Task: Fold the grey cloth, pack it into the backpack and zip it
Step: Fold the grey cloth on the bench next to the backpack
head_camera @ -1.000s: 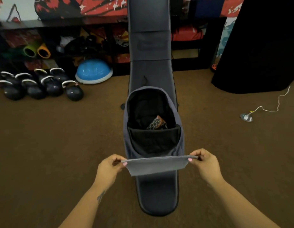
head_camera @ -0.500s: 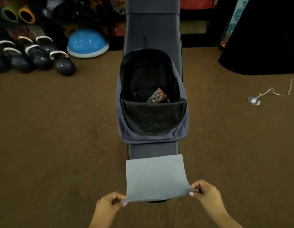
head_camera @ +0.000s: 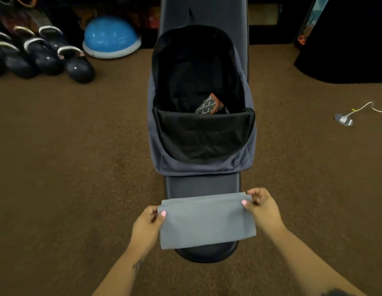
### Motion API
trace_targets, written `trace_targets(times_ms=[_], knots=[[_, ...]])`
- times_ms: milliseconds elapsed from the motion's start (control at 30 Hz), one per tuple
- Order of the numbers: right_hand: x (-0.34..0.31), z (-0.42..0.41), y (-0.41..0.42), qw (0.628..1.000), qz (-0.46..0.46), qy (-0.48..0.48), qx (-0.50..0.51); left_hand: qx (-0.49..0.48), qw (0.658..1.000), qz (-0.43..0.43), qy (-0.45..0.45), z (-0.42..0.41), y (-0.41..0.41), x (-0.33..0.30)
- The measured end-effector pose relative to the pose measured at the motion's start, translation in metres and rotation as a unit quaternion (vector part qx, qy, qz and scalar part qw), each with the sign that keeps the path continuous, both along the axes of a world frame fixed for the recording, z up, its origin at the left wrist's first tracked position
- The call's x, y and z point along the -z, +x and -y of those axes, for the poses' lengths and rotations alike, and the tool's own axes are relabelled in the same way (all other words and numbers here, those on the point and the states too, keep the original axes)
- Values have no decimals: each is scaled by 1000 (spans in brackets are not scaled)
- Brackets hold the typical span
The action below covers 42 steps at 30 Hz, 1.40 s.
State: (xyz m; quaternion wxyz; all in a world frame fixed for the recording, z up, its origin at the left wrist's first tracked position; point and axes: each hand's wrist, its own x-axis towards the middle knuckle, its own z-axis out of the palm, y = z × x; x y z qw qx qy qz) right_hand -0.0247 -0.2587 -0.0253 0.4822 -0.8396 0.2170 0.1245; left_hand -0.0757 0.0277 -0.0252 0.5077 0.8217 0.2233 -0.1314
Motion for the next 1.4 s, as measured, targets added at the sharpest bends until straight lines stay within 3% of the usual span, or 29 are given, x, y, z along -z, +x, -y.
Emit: trace_targets(times_ms=[467,567,633,700,800,900,1133,1300,1400], knots=[[31,-17,16,999,-13,-18,42,-94,995,-5,38,4,22,43],[26,-26,10,991,52,-125,22,-113,982,64,139,13,16,39],[25,-38,2,963,153,-217,-51,-17,958,167,232,27,13,37],[34,-56,-9,925,221,-244,-188,174,922,223,264,46,10,47],[60,-75,-28,871,203,-273,-354,353,856,175,334,60,10,69],[79,-67,-34,837,173,-332,-400,385,825,141,390,55,9,74],[71,-46,-19,815,92,-396,-414,337,850,91,394,44,16,64],[60,-55,1,775,159,-447,-417,269,879,89,383,45,16,42],[49,-67,1,786,156,-444,-401,246,888,64,384,42,8,35]])
